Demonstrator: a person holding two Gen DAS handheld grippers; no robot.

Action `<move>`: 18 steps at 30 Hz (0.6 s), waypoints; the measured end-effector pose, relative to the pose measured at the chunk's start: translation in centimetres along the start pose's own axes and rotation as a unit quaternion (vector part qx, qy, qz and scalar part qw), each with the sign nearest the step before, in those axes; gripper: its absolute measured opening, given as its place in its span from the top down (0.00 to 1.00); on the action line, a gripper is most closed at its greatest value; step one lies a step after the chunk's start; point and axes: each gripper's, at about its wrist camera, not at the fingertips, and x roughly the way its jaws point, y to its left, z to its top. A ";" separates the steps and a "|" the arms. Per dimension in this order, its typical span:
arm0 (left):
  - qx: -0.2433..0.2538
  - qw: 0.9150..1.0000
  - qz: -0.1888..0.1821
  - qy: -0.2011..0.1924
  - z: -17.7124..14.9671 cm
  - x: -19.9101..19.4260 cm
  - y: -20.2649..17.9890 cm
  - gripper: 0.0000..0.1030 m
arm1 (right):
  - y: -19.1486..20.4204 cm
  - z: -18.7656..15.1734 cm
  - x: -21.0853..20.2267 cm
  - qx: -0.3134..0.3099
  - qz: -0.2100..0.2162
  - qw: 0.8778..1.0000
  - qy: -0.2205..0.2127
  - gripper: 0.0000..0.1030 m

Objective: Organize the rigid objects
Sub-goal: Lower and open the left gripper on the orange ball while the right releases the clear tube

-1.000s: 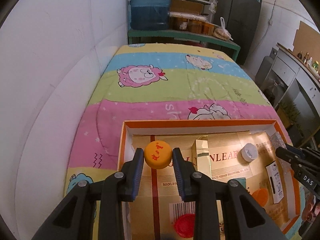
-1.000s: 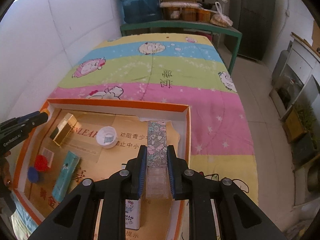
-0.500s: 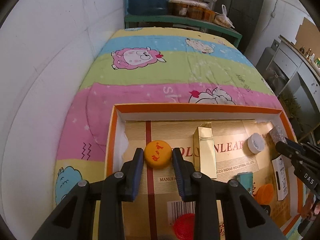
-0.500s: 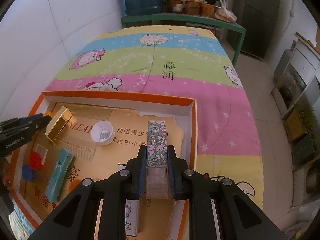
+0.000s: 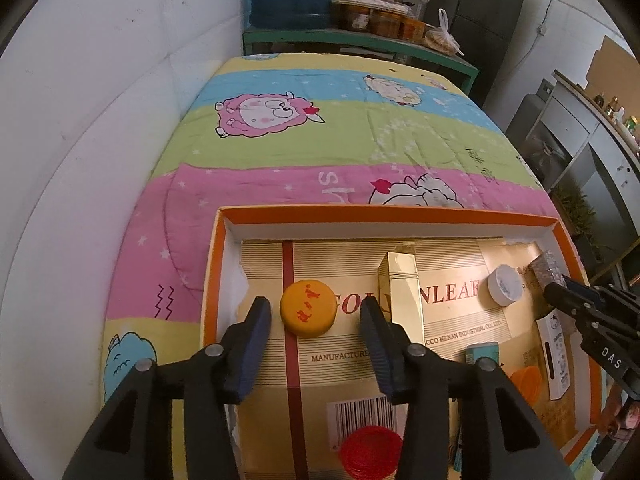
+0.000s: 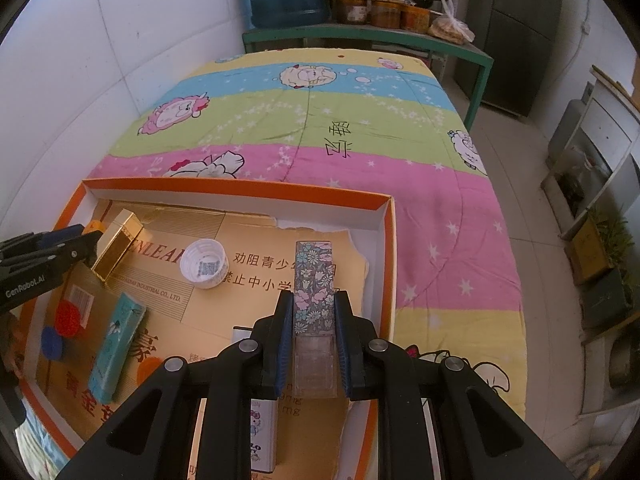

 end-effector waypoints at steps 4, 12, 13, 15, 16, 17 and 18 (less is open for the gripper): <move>-0.002 1.000 -0.008 -0.003 0.0 -0.1 0.0 0.48 | 0.0 -0.1 -0.2 0.001 -0.001 1.000 -0.004 0.79; -0.006 1.000 -0.019 -0.016 -0.4 -1.1 0.0 0.44 | 0.4 -0.6 -1.5 -0.003 -0.010 1.000 -0.021 0.78; -0.005 1.000 -0.021 -0.019 -0.5 -1.4 0.0 0.44 | 0.4 -0.6 -1.8 -0.003 -0.012 1.000 -0.024 0.78; -0.003 0.999 -0.023 -0.026 -0.7 -2.0 -0.1 0.44 | 0.6 -0.6 -2.3 0.000 -0.011 1.000 -0.029 0.76; -0.002 0.999 -0.024 -0.029 -0.8 -2.2 -0.2 0.44 | 0.6 -0.7 -2.5 0.003 -0.011 0.999 -0.031 0.74; -0.001 0.999 -0.025 -0.032 -1.0 -2.6 -0.3 0.44 | 0.7 -0.7 -2.8 0.005 -0.011 0.999 -0.034 0.73; 0.000 0.999 -0.025 -0.034 -1.1 -2.8 -0.4 0.44 | 0.8 -0.8 -3.0 0.006 -0.010 0.999 -0.036 0.72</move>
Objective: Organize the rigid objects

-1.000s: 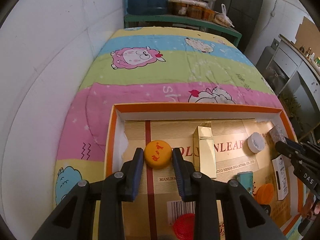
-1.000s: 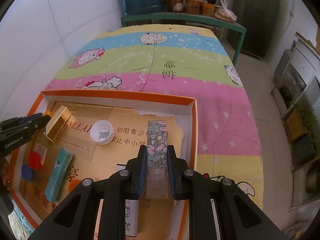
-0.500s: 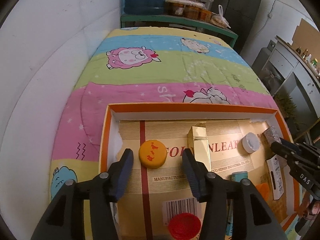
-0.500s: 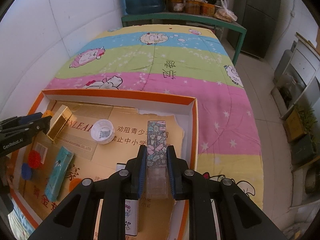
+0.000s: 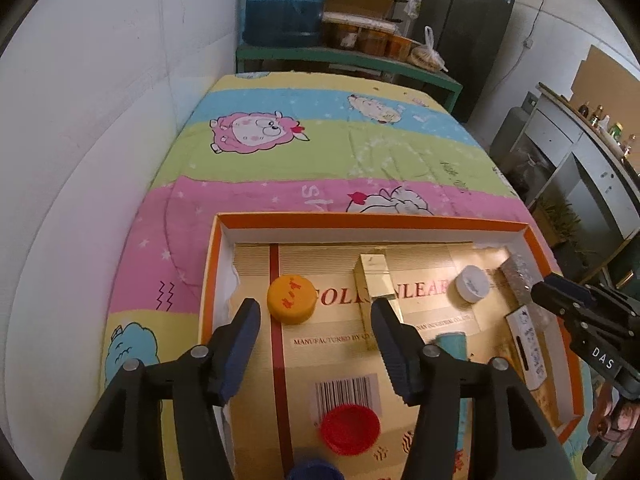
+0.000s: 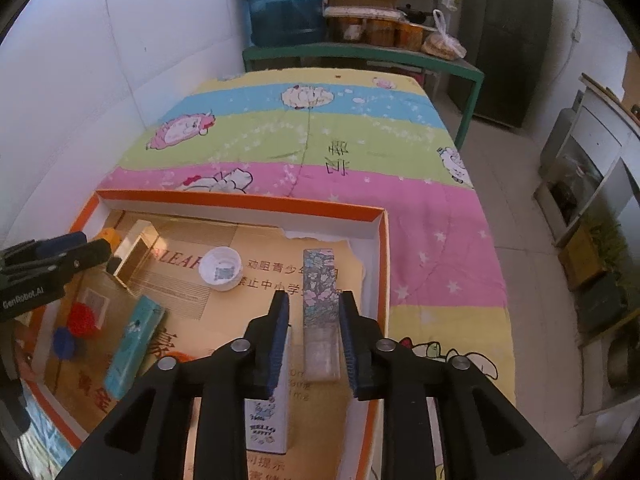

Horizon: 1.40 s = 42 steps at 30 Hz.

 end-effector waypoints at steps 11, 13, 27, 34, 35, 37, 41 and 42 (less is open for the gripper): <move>0.017 1.000 -0.003 -0.026 -1.6 -3.4 -1.3 0.44 | 1.6 -1.1 -3.2 0.002 0.007 1.000 -0.023 0.71; 0.019 0.999 -0.001 -0.034 -2.0 -4.2 -1.5 0.44 | 2.0 -1.5 -3.8 0.004 0.009 1.000 -0.028 0.71; 0.012 0.995 0.007 -0.102 -5.8 -11.8 -2.9 0.44 | 5.3 -4.7 -10.4 0.022 0.012 0.996 -0.090 0.69; 0.007 0.991 0.026 -0.130 -8.0 -15.4 -3.4 0.44 | 6.6 -6.7 -13.9 0.028 0.016 0.993 -0.113 0.69; 0.007 0.990 0.029 -0.135 -8.4 -16.0 -3.5 0.44 | 6.8 -7.0 -14.3 0.028 0.016 0.993 -0.115 0.69; 0.008 0.990 0.031 -0.141 -8.8 -16.8 -3.6 0.44 | 7.1 -7.6 -15.1 0.028 0.015 0.992 -0.120 0.69; 0.006 0.988 0.033 -0.150 -10.0 -18.5 -3.9 0.44 | 7.7 -8.6 -16.8 0.028 0.010 0.991 -0.131 0.69; 0.006 0.988 0.033 -0.151 -10.2 -18.8 -4.0 0.44 | 7.9 -8.9 -17.2 0.029 0.009 0.991 -0.134 0.69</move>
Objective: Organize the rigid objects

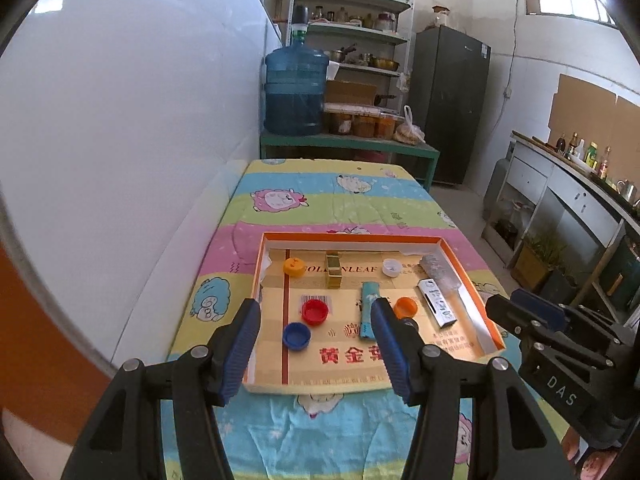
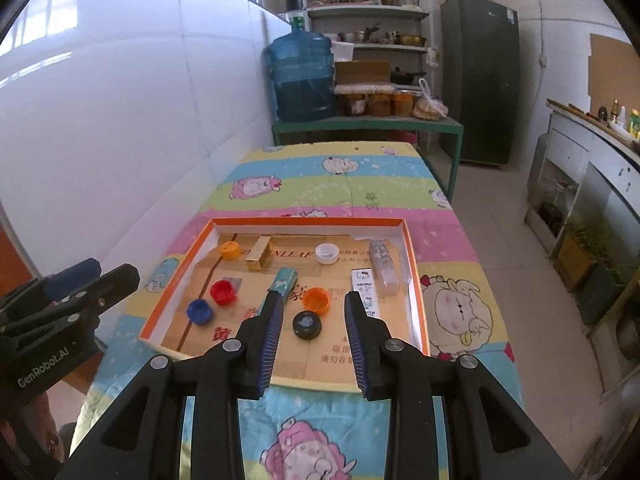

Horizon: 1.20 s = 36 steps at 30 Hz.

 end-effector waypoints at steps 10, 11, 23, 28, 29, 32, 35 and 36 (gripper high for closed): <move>0.008 1.000 0.013 -0.022 -2.1 -4.5 -1.0 0.44 | 2.0 -2.2 -5.1 -0.003 -0.011 1.000 -0.024 0.68; 0.009 1.000 0.014 -0.023 -2.3 -4.9 -1.1 0.44 | 2.3 -2.5 -5.7 -0.003 -0.013 1.000 -0.027 0.68; 0.011 0.998 0.045 -0.042 -5.4 -9.6 -1.3 0.45 | 4.7 -5.5 -11.2 -0.010 -0.029 0.998 -0.055 0.68; 0.007 0.999 0.029 -0.037 -6.6 -11.1 -1.1 0.45 | 5.4 -6.8 -12.8 -0.009 -0.030 0.998 -0.055 0.68; 0.006 0.999 0.028 -0.038 -6.9 -11.4 -1.1 0.45 | 5.6 -7.2 -13.1 -0.008 -0.031 0.998 -0.055 0.68; 0.003 0.999 0.029 -0.042 -7.5 -12.4 -0.8 0.45 | 5.9 -7.9 -14.0 -0.009 -0.041 0.997 -0.058 0.68; -0.001 0.999 0.030 -0.044 -8.0 -13.2 -0.6 0.45 | 6.2 -8.5 -14.7 -0.012 -0.053 0.997 -0.063 0.68; -0.001 0.998 0.032 -0.045 -8.2 -13.4 -0.6 0.45 | 6.2 -8.6 -14.9 -0.011 -0.055 0.996 -0.063 0.68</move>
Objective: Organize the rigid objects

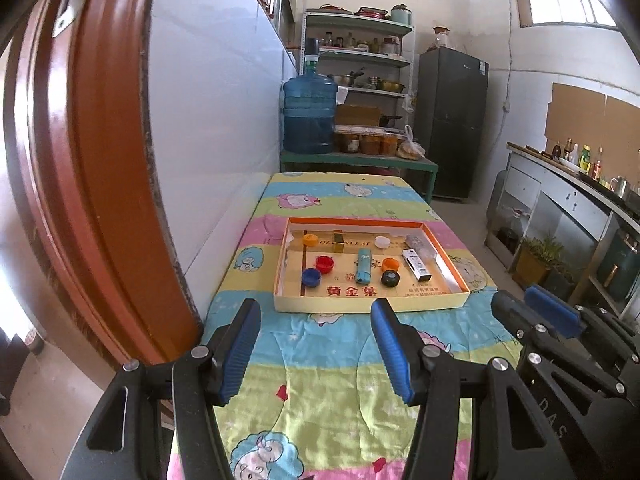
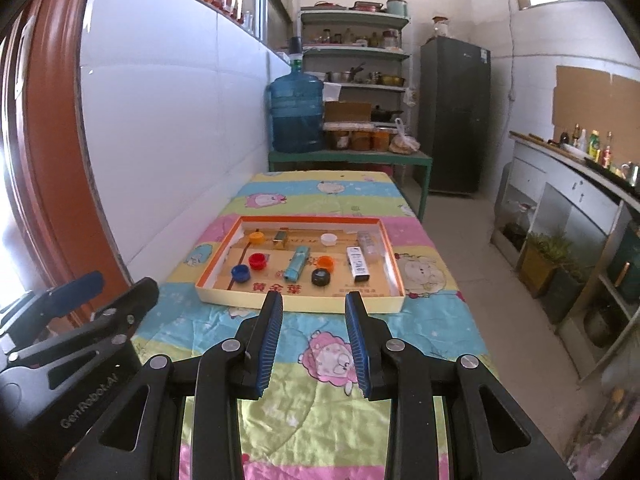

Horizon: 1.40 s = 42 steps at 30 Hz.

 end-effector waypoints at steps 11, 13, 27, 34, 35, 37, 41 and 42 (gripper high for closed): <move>0.002 1.000 0.013 -0.005 -0.3 -0.9 0.0 0.45 | 0.4 -0.4 -1.4 -0.002 -0.003 1.000 -0.015 0.60; 0.003 1.000 0.015 -0.004 -0.3 -0.8 0.0 0.45 | 0.3 -0.4 -1.4 -0.002 -0.003 1.000 -0.015 0.59; 0.013 1.000 0.012 0.008 -0.5 0.3 -0.4 0.45 | -0.7 -0.1 -0.3 0.009 -0.009 1.000 -0.005 0.49; 0.014 1.000 0.013 0.010 -0.6 0.5 -0.4 0.45 | -0.9 -0.3 0.4 0.014 -0.005 1.000 0.000 0.48; 0.015 1.000 0.013 0.010 -0.6 0.5 -0.4 0.45 | -0.9 -0.2 0.4 0.014 -0.006 1.000 0.000 0.48; 0.017 1.000 0.013 0.011 -0.6 0.4 -0.5 0.45 | -0.9 -0.3 0.5 0.014 -0.006 1.000 0.001 0.48; 0.019 1.000 0.011 0.012 -0.8 0.3 -0.7 0.45 | -1.0 -0.4 0.8 0.016 -0.006 1.000 0.002 0.47; 0.019 1.000 0.010 0.013 -0.8 0.3 -0.8 0.45 | -1.1 -0.5 0.7 0.017 -0.005 1.000 0.002 0.47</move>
